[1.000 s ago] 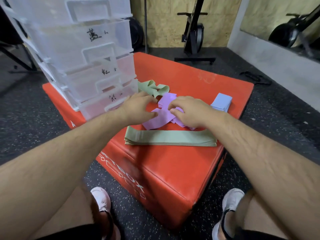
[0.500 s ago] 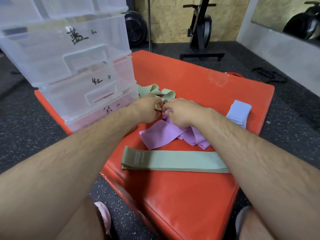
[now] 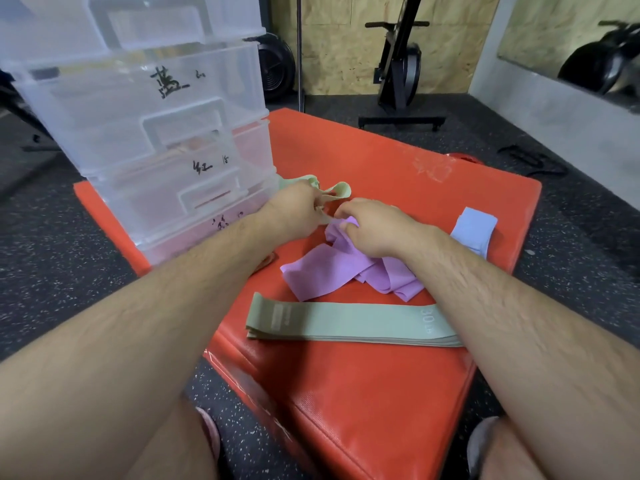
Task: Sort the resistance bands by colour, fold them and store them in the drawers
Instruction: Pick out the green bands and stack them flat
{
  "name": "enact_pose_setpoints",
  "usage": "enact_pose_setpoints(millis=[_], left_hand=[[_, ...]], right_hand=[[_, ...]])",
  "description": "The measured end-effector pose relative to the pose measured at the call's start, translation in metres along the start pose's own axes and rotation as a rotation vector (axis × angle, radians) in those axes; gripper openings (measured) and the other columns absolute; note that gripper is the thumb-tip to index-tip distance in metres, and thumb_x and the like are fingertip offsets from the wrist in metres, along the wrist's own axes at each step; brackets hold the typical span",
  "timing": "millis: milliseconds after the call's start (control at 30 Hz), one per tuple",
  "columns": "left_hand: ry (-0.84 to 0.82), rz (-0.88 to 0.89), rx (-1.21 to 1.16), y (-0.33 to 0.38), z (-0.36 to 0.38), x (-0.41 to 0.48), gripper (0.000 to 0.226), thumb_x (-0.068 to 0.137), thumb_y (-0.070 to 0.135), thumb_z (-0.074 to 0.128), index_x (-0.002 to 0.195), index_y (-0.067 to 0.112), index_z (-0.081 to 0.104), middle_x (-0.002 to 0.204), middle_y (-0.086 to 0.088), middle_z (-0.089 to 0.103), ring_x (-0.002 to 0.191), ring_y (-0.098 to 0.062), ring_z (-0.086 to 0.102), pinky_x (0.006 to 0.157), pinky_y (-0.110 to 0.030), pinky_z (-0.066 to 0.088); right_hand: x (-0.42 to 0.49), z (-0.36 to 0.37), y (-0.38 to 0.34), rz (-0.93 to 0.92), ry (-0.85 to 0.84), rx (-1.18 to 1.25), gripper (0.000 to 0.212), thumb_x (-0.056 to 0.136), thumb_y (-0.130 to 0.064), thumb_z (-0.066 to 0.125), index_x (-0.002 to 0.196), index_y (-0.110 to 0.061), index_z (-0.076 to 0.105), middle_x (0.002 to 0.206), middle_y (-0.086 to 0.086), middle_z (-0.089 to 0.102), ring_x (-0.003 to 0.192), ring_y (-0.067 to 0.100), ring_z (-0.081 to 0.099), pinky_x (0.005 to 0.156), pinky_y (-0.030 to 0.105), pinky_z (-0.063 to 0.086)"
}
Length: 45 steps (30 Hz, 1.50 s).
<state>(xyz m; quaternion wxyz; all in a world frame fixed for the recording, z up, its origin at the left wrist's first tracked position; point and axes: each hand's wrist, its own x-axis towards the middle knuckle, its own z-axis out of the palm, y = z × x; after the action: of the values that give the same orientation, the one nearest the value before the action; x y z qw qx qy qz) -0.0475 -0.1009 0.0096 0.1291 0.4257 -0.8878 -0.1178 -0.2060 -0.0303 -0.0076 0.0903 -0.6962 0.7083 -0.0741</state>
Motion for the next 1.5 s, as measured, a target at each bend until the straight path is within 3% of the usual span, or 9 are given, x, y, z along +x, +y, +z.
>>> enact_pose_setpoints(millis=[200, 333, 600, 733, 1000, 1133, 1267, 1400, 1500], left_hand=[[0.220, 0.038, -0.391, 0.015, -0.035, -0.014, 0.023, 0.085, 0.006, 0.068, 0.106, 0.013, 0.073, 0.108, -0.005, 0.069, 0.095, -0.016, 0.066, 0.088, -0.029, 0.053], [0.274, 0.055, -0.649, 0.030, -0.053, -0.026, 0.021, 0.085, 0.008, 0.073, 0.105, 0.014, 0.071, 0.092, -0.001, 0.070, 0.068, 0.005, 0.060, 0.061, -0.009, 0.045], [0.423, 0.157, -0.697, 0.041, -0.059, -0.034, 0.015, 0.085, 0.029, 0.076, 0.094, 0.017, 0.073, 0.091, -0.001, 0.055, 0.067, -0.004, 0.048, 0.056, -0.011, 0.039], [0.449, 0.185, -0.745, 0.041, -0.061, -0.037, 0.017, 0.089, 0.028, 0.070, 0.087, 0.012, 0.069, 0.078, 0.004, 0.064, 0.069, -0.009, 0.053, 0.064, -0.030, 0.045], [0.414, -0.010, -0.905, 0.044, -0.052, -0.042, 0.035, 0.087, 0.042, 0.072, 0.094, 0.011, 0.057, 0.082, -0.013, 0.066, 0.076, -0.028, 0.068, 0.073, -0.042, 0.059], [0.237, -0.143, -1.046, 0.047, -0.048, -0.047, 0.052, 0.083, 0.058, 0.068, 0.093, 0.008, 0.058, 0.076, -0.002, 0.068, 0.069, -0.016, 0.068, 0.086, -0.046, 0.059], [0.285, -0.193, -0.902, 0.032, -0.053, -0.051, 0.030, 0.093, 0.030, 0.065, 0.098, 0.001, 0.062, 0.080, -0.008, 0.069, 0.074, -0.022, 0.069, 0.082, -0.050, 0.058], [0.275, -0.117, -0.709, 0.019, -0.056, -0.058, 0.018, 0.095, 0.025, 0.063, 0.094, 0.007, 0.064, 0.079, -0.001, 0.068, 0.078, -0.019, 0.067, 0.082, -0.047, 0.057], [0.289, -0.070, -0.596, 0.014, -0.057, -0.065, 0.010, 0.095, 0.021, 0.062, 0.092, 0.011, 0.064, 0.075, 0.005, 0.064, 0.075, -0.015, 0.063, 0.080, -0.041, 0.056]], right_hand=[[-0.008, -0.016, -0.005, -0.042, 0.336, 0.534, 0.030, 0.090, -0.026, 0.068, 0.120, -0.027, 0.062, 0.120, -0.005, 0.061, 0.094, 0.013, 0.061, 0.085, 0.028, 0.049], [-0.019, -0.037, -0.014, -0.104, 0.522, 0.735, 0.009, 0.093, -0.017, 0.063, 0.095, -0.023, 0.069, 0.091, -0.006, 0.068, 0.080, 0.010, 0.059, 0.071, 0.026, 0.047], [-0.042, -0.058, -0.022, -0.169, 0.574, 0.813, 0.008, 0.095, -0.026, 0.067, 0.090, -0.020, 0.071, 0.081, -0.015, 0.067, 0.073, -0.004, 0.056, 0.068, 0.011, 0.042], [-0.047, -0.061, -0.023, -0.187, 0.583, 0.853, 0.009, 0.090, -0.021, 0.072, 0.093, -0.013, 0.067, 0.087, -0.005, 0.068, 0.080, 0.004, 0.060, 0.075, 0.015, 0.046], [-0.048, -0.056, -0.027, -0.146, 0.685, 0.820, 0.010, 0.088, -0.014, 0.072, 0.083, -0.015, 0.064, 0.071, -0.013, 0.058, 0.065, 0.000, 0.050, 0.065, 0.016, 0.042], [-0.048, -0.049, -0.040, -0.198, 0.557, 0.793, 0.011, 0.086, -0.015, 0.075, 0.084, -0.019, 0.066, 0.076, -0.009, 0.066, 0.069, 0.002, 0.058, 0.065, 0.014, 0.044], [-0.042, -0.042, -0.045, -0.175, 0.398, 0.872, 0.012, 0.085, -0.009, 0.071, 0.092, -0.018, 0.068, 0.088, -0.002, 0.070, 0.074, 0.006, 0.061, 0.070, 0.018, 0.048], [-0.029, -0.038, -0.045, -0.174, 0.383, 0.825, 0.029, 0.091, -0.012, 0.063, 0.111, -0.033, 0.058, 0.125, -0.004, 0.059, 0.095, -0.001, 0.060, 0.082, 0.019, 0.048], [-0.019, -0.027, -0.052, -0.248, 0.228, 0.827, 0.022, 0.097, -0.012, 0.059, 0.111, -0.030, 0.060, 0.119, 0.000, 0.066, 0.108, 0.007, 0.061, 0.096, 0.026, 0.049]])
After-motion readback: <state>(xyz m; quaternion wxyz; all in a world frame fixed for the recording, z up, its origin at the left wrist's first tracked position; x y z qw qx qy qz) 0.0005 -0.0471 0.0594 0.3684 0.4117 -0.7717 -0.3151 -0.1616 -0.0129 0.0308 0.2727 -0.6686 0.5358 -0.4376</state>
